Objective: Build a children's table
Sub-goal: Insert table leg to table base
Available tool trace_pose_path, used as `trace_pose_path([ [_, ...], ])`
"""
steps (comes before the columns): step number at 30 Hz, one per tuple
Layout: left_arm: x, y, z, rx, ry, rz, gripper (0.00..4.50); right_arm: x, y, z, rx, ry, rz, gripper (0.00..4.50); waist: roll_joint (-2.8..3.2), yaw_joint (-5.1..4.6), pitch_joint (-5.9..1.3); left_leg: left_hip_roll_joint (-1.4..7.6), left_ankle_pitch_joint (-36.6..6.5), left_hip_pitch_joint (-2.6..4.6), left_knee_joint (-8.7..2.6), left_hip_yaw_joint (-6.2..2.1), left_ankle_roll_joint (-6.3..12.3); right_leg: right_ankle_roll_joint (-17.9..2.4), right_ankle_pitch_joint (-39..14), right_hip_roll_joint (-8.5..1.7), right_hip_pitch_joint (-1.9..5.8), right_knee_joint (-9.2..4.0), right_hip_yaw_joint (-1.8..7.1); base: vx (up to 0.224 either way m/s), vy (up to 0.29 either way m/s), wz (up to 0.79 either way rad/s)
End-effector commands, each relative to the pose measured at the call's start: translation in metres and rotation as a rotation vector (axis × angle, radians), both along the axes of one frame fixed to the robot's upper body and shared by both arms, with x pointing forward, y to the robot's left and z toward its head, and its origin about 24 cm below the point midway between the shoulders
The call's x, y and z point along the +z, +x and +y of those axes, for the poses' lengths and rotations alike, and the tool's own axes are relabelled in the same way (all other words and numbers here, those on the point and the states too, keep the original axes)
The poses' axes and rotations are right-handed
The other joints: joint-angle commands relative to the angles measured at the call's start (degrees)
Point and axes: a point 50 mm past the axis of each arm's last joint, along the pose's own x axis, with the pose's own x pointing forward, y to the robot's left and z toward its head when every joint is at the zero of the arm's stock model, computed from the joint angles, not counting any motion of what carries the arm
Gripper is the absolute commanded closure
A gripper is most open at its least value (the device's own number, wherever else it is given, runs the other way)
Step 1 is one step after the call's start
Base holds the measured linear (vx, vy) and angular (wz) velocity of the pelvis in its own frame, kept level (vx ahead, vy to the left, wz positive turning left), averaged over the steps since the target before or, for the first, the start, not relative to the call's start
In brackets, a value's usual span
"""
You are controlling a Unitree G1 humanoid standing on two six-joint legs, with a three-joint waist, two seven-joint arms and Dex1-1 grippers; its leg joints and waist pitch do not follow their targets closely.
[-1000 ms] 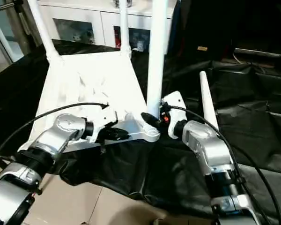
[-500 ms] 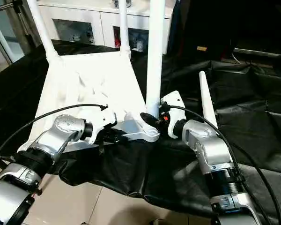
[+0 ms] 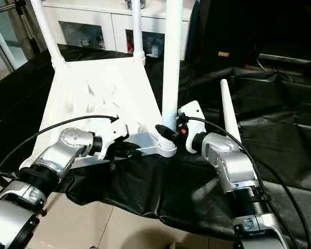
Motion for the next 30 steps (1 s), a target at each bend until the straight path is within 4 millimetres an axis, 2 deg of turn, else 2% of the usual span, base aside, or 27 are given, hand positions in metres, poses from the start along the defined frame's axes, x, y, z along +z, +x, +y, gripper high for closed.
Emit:
trace_pose_path([
  [1, -0.005, -0.001, 0.002, 0.003, 0.038, 0.011, 4.07, -0.005, -0.001, 0.002, 0.007, -0.009, 0.027, 2.61, -0.13, 0.42, -4.15, 0.77, -7.56, -0.69, -4.21, 0.3, 3.28, -6.09, -22.07, -2.82, 4.79, -5.49, 2.62, 0.0, 0.0, 0.0],
  [2, -0.006, -0.001, 0.003, 0.001, 0.043, 0.014, 4.14, -0.005, -0.001, 0.002, 0.006, -0.009, 0.027, 2.61, -0.14, 0.39, -4.13, 0.79, -7.62, -0.69, -4.23, 0.29, 3.27, -5.97, -22.28, -2.79, 4.76, -5.53, 2.62, 0.0, 0.0, 0.0],
  [3, -0.007, -0.001, 0.003, -0.004, 0.052, 0.015, 4.2, -0.005, -0.001, 0.002, 0.006, -0.009, 0.027, 2.61, 0.22, 0.42, -4.09, 0.8, -7.83, -0.58, -4.26, 0.25, 3.2, -6.02, -22.45, -2.81, 4.7, -5.55, 2.61, 0.0, 0.0, 0.0],
  [5, -0.008, -0.002, 0.005, -0.013, 0.07, 0.014, 4.45, -0.006, -0.001, 0.002, 0.005, -0.009, 0.027, 2.61, 0.05, 0.32, -3.98, 0.76, -8.65, -0.52, -4.31, 0.27, 3.14, -5.82, -23.37, -2.79, 4.68, -5.78, 2.57, 0.0, 0.0, 0.0],
  [7, -0.009, -0.003, 0.006, -0.02, 0.085, 0.011, 4.5, -0.006, -0.001, 0.002, 0.005, -0.01, 0.027, 2.61, 0.09, 0.2, -3.79, 0.76, -10.27, -0.22, -4.46, 0.22, 2.88, -5.11, -25.98, -2.82, 4.61, -6.22, 2.4, 0.0, 0.0, 0.0],
  [8, -0.009, -0.003, 0.006, -0.023, 0.09, 0.009, 4.5, -0.006, -0.001, 0.002, 0.006, -0.01, 0.027, 2.61, 0.19, 0.13, -3.92, 0.86, -10.31, -0.18, -4.55, 0.08, 2.76, -5.09, -25.96, -2.97, 4.76, -6.2, 2.38, 0.0, 0.0, 0.0],
  [11, -0.01, -0.003, 0.006, -0.03, 0.091, 0.011, 4.5, -0.006, -0.001, 0.001, 0.008, -0.012, 0.028, 2.61, 0.07, -0.02, -4.11, 1.12, -8.73, -0.4, -4.7, -0.04, 2.96, -6.25, -22.02, -2.98, 4.99, -5.75, 2.49, 0.0, 0.0, 0.0],
  [12, -0.009, -0.003, 0.006, -0.034, 0.09, 0.012, 4.5, -0.006, -0.001, 0.001, 0.01, -0.014, 0.03, 2.61, 0.19, -0.06, -4.11, 1.22, -8.61, -0.31, -4.74, -0.02, 3.12, -7.39, -20.36, -3.04, 5.01, -5.5, 2.57, 0.0, 0.0, 0.0],
  [17, -0.01, -0.008, 0.006, -0.096, 0.111, -0.001, 4.5, -0.007, -0.001, 0.001, 0.036, -0.02, 0.048, 2.61, 0.04, -0.09, -4.13, 1.15, -8.4, -0.35, -4.69, 0.06, 3.31, -8.0, -20.17, -3.18, 5.18, -5.5, 2.69, 0.0, 0.0, 0.0],
  [20, -0.008, -0.01, 0.006, -0.115, 0.114, -0.016, 4.5, -0.008, -0.002, 0.0, 0.061, -0.018, 0.072, 2.61, -0.16, -0.06, -4.19, 1.31, -7.17, -0.32, -4.68, 0.15, 3.76, -9.06, -17.7, -3.15, 5.16, -5.17, 2.83, 0.0, 0.0, 0.0],
  [21, -0.007, -0.009, 0.006, -0.112, 0.113, -0.02, 4.5, -0.009, -0.003, 0.0, 0.066, -0.01, 0.081, 2.61, 0.0, 0.04, -4.19, 1.38, -6.92, -0.19, -4.68, 0.17, 3.81, -9.55, -17.07, -3.19, 5.09, -5.05, 2.89, 0.0, 0.0, 0.0],
  [22, -0.006, -0.009, 0.006, -0.109, 0.111, -0.023, 4.5, -0.009, -0.003, -0.001, 0.066, -0.005, 0.082, 2.61, -0.19, -0.02, -4.18, 1.39, -6.74, -0.27, -4.7, 0.19, 3.91, -9.72, -16.77, -3.15, 5.18, -5.01, 2.89, 0.0, 0.0, 0.0],
  [30, 0.001, -0.01, 0.011, -0.07, 0.07, -0.027, 4.5, -0.013, -0.008, -0.01, 0.038, 0.09, 0.077, 2.61, -0.02, 0.12, -4.2, 1.47, -6.47, -0.32, -4.73, 0.22, 3.83, -10.14, -16.35, -3.32, 5.19, -4.9, 2.94, 0.0, 0.0, 0.0],
])
